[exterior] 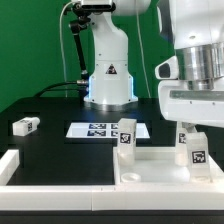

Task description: Assemble square table

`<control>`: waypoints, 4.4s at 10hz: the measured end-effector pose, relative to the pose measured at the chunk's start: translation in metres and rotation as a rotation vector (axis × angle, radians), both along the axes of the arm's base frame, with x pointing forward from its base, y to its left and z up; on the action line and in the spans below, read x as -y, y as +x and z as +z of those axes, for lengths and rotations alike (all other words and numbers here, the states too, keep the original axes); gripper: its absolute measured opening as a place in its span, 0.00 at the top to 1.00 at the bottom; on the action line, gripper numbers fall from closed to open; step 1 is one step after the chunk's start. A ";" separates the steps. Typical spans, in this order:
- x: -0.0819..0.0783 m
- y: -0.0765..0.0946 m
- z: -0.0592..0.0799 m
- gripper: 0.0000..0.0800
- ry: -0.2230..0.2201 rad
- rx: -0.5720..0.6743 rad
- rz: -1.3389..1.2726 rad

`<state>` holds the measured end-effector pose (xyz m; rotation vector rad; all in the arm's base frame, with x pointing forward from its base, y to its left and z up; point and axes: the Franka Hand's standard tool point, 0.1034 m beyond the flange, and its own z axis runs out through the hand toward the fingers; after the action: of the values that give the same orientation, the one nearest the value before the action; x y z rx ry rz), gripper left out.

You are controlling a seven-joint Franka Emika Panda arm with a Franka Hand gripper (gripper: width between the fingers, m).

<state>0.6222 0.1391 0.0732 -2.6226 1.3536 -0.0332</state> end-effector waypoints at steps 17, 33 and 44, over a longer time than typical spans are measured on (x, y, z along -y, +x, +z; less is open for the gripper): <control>0.035 0.004 -0.003 0.64 0.071 -0.030 -0.503; 0.022 0.004 0.001 0.47 -0.134 0.096 0.609; 0.020 0.008 0.001 0.58 0.037 -0.148 -0.457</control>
Offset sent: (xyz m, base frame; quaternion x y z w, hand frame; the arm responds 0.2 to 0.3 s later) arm 0.0075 -0.0410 0.0062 0.0104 0.0253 -0.3434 0.9388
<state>0.6297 0.1190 0.0738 -2.2682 1.9547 0.1235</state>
